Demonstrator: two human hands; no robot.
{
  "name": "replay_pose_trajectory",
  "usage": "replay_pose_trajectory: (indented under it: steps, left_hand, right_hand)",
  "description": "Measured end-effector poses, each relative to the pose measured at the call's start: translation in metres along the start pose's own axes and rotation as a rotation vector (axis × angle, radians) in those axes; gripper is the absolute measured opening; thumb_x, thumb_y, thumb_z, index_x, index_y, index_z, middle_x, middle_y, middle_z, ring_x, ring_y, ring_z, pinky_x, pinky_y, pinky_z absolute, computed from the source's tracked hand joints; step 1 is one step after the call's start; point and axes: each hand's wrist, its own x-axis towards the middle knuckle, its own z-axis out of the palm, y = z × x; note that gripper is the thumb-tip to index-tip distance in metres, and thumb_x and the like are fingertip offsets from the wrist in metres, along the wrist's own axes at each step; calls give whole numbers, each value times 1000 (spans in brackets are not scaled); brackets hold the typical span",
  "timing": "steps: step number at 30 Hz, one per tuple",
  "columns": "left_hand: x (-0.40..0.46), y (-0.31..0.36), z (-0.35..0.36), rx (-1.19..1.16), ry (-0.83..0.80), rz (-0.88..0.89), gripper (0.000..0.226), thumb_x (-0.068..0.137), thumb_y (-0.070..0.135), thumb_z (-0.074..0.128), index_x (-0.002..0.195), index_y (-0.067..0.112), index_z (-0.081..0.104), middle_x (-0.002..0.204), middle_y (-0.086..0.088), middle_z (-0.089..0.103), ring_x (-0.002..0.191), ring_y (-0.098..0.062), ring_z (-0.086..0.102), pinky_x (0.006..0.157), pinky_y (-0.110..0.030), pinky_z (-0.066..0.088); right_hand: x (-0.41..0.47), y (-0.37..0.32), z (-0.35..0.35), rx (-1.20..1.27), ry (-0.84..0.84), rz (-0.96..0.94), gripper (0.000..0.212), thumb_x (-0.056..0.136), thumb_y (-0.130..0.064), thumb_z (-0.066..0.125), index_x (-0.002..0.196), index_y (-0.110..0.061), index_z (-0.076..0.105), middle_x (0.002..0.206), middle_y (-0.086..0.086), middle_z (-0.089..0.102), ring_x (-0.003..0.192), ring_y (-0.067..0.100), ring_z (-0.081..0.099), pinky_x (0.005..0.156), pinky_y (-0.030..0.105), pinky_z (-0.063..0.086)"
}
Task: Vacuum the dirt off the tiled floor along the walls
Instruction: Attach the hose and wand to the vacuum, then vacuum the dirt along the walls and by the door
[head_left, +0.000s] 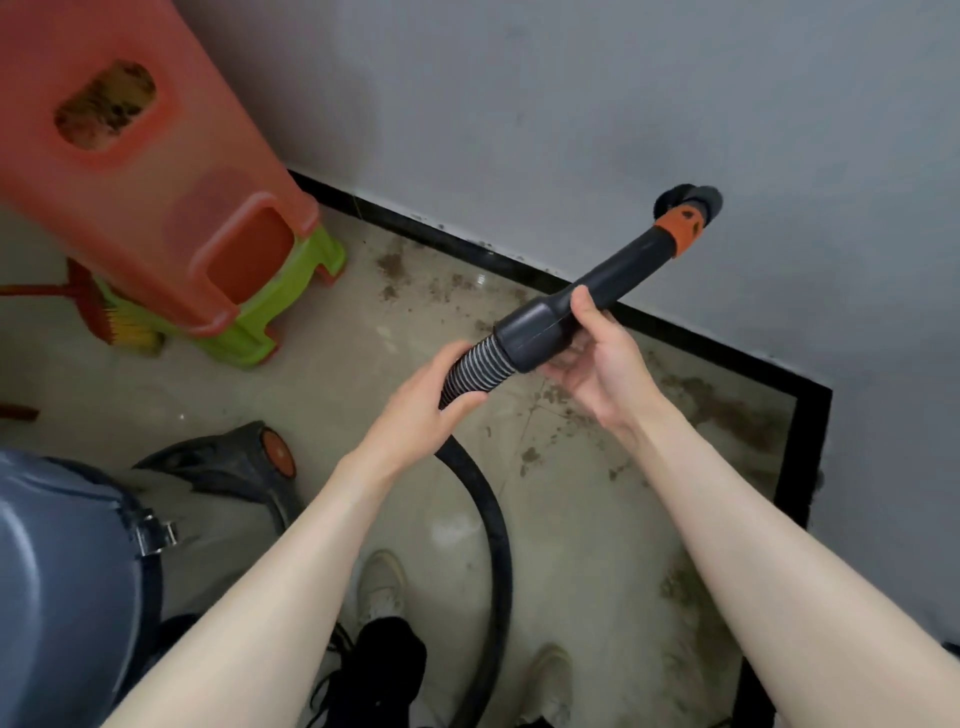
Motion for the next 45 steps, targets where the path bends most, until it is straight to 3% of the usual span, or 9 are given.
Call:
replay_pose_trajectory:
  steps: [4, 10, 14, 17, 21, 24, 29, 37, 45]
  left_hand:
    - [-29, 10, 42, 81, -146, -63, 51, 94, 46, 47, 138, 28, 26, 127, -2, 58, 109, -29, 57, 86, -36, 44]
    - [-52, 8, 87, 17, -280, -117, 51, 93, 49, 46, 136, 26, 30, 108, 2, 59, 101, -28, 61, 82, -33, 44]
    - [-43, 9, 98, -43, -222, -84, 49, 96, 41, 47, 138, 21, 32, 127, -1, 56, 112, -23, 55, 83, -27, 38]
    - [-31, 15, 97, -128, -194, -87, 51, 94, 36, 53, 138, 17, 35, 123, 4, 52, 110, -14, 51, 79, -16, 32]
    - [-10, 26, 87, -187, -174, -62, 60, 86, 30, 67, 136, 15, 38, 108, 7, 51, 99, -10, 48, 75, -10, 34]
    - [2, 33, 81, -230, -132, -36, 56, 83, 22, 71, 131, 14, 43, 104, 3, 53, 84, 1, 50, 62, 2, 37]
    - [-6, 29, 94, -262, -255, -119, 50, 84, 32, 69, 124, 19, 42, 106, 6, 60, 95, -13, 59, 78, -25, 46]
    - [-47, 11, 123, -191, -512, -141, 51, 91, 48, 53, 135, 28, 37, 107, 12, 58, 98, -8, 57, 81, -23, 42]
    - [-108, -18, 124, -154, -667, -274, 48, 90, 48, 55, 128, 22, 43, 105, 2, 64, 99, -17, 62, 89, -39, 51]
  right_hand:
    - [-30, 2, -26, -49, 91, 25, 14, 99, -21, 55, 112, -16, 54, 116, 9, 66, 109, 26, 64, 86, 42, 56]
    - [-47, 26, -58, 38, 229, 52, 22, 97, -9, 56, 118, -13, 50, 115, 9, 62, 112, 28, 59, 82, 43, 53]
    - [-52, 24, -69, 100, 286, 0, 27, 97, -7, 55, 122, -14, 47, 120, 8, 59, 115, 28, 58, 81, 41, 54]
    - [-56, 12, -63, 100, 320, -58, 27, 96, -6, 55, 120, -16, 46, 122, 8, 59, 116, 28, 58, 75, 39, 56]
    - [-59, -7, -49, 191, 370, -89, 28, 96, -6, 57, 119, -17, 48, 125, 11, 57, 116, 30, 57, 83, 48, 55]
    - [-61, -20, -46, 288, 449, -111, 46, 95, -6, 58, 138, -12, 41, 135, 13, 52, 123, 34, 52, 100, 61, 44]
    - [-63, -24, -56, 111, 493, -142, 42, 95, -6, 59, 132, -15, 41, 135, 11, 52, 120, 30, 55, 99, 59, 46]
    - [-69, 10, -71, -114, 526, -85, 38, 94, -7, 62, 126, -15, 44, 118, 2, 60, 103, 19, 61, 94, 49, 50]
    - [-88, 76, -93, -68, 525, 137, 33, 96, -10, 60, 123, -16, 43, 129, 7, 56, 117, 26, 56, 93, 54, 49]
